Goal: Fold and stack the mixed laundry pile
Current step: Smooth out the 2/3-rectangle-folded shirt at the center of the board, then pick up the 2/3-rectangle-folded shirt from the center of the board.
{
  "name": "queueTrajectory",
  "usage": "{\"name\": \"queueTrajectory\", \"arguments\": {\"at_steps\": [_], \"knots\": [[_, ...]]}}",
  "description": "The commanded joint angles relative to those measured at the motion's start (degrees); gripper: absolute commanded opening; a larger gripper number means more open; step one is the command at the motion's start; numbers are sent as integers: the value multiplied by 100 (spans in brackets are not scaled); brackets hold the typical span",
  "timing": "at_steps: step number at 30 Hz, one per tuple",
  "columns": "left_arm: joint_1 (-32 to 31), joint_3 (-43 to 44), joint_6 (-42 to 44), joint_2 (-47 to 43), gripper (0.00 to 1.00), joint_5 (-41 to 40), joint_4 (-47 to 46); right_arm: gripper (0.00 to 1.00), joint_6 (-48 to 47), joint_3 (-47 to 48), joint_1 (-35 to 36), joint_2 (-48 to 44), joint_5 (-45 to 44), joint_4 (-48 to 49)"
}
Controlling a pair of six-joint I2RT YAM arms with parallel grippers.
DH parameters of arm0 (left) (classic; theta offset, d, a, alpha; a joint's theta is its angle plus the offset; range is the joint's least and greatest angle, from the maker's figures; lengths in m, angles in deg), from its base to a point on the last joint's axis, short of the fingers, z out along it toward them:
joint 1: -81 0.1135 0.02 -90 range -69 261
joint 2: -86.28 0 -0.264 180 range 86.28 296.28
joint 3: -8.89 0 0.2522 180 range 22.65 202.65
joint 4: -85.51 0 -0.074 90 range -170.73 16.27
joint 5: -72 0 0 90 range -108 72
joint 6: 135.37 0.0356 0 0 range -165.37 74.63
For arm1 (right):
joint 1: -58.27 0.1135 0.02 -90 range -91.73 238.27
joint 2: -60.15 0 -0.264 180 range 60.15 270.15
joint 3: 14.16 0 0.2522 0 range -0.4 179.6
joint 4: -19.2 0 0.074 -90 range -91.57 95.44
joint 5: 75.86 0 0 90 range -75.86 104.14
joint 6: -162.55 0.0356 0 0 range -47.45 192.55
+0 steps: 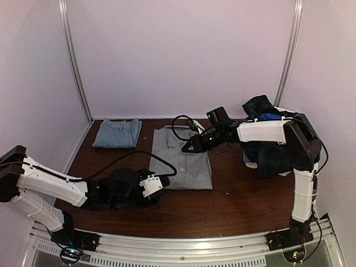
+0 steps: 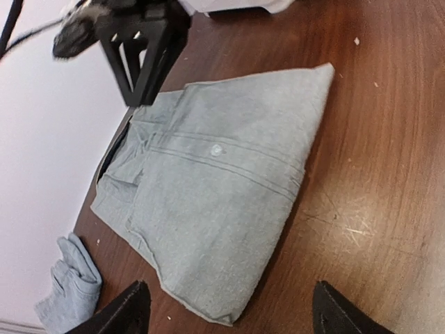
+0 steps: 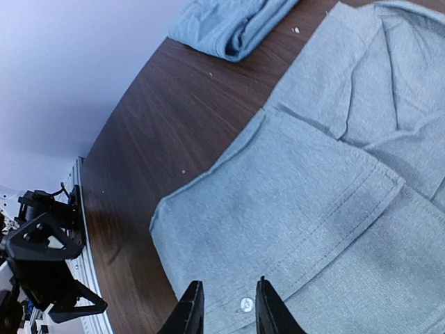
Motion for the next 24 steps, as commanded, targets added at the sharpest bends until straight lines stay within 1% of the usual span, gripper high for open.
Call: {"name": "queueTrajectory", "arguments": {"at_steps": [1,3,6,12,14,18,21,22,24], "knots": [[-348,445,1535,845,80,-892,-387,26,-217,490,-30,570,156,-453],[-455,611,1953,1352,79,-1153,-614,25,-300,708,-27,812,256,-468],[-531,786,2554,2029,77,-1440,-1208,24,-460,1078,-29,1207,230,-649],[-540,1324,3153,2972,72,-1421,-1612,21,-614,1496,-25,1851,159,-817],[-546,1436,3461,3407,69,-1648,-1943,21,-646,1525,-19,1967,99,-829],[-475,1621,3817,3953,63,-1987,-2501,19,-717,1407,-19,2089,12,-827],[-449,1721,4116,4191,56,-2382,-3092,18,-788,1266,-16,2118,-34,-826],[-456,1738,4253,4207,52,-2487,-3269,18,-803,1227,-8,2114,-47,-820],[-539,1681,4400,4061,38,-2487,-3312,17,-842,1142,22,2081,-48,-817]]}}
